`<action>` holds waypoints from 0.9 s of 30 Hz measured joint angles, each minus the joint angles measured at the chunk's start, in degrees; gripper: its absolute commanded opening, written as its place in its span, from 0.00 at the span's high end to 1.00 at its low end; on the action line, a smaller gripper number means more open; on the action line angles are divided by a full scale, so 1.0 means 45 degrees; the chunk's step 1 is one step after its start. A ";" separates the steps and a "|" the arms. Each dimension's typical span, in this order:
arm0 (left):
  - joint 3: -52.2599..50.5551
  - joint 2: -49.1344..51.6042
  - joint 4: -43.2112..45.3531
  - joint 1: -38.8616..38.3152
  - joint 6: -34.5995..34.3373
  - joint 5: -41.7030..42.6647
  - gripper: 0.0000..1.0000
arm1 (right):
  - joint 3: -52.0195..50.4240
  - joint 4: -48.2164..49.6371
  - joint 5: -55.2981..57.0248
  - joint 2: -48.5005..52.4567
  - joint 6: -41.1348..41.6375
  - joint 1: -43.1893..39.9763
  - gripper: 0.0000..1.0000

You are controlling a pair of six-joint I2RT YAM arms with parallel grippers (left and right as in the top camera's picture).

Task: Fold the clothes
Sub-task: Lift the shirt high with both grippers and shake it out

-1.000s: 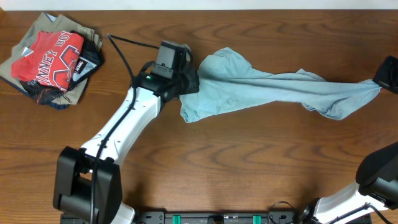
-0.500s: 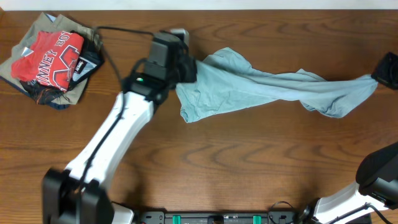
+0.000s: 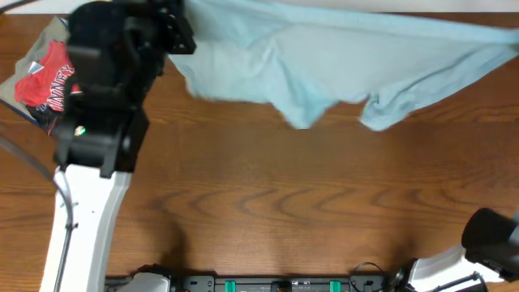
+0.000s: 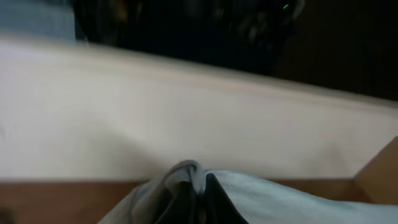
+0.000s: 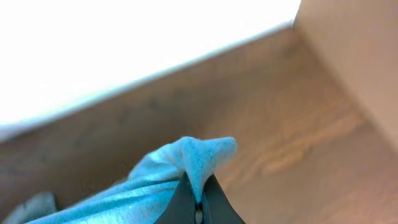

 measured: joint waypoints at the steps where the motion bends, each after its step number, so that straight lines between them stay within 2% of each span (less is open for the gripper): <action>1: 0.0097 -0.0194 0.0068 0.0015 0.0185 0.0000 0.94 | 0.0277 0.0097 -0.0005 -0.0165 -0.0015 0.0000 0.99; 7: 0.0257 -0.1336 0.0092 0.0049 0.0767 -0.0083 0.94 | 0.1302 0.0699 0.0010 -0.1549 -0.0019 -0.0005 0.99; 15: 0.0335 -0.1535 -0.0884 0.0063 0.0928 -0.0617 0.94 | 0.1355 0.0559 0.0010 -0.2001 -0.0019 -0.0005 0.99; 20: 0.0340 -0.0699 -0.1127 0.0063 0.0986 -0.0903 0.94 | 0.1355 0.0427 0.0000 -0.1617 -0.0019 0.0000 0.99; 27: 0.0345 0.1836 -0.1132 0.0058 0.1132 -0.0962 0.94 | 0.1355 -0.0019 0.0005 0.0131 -0.0019 0.0345 0.99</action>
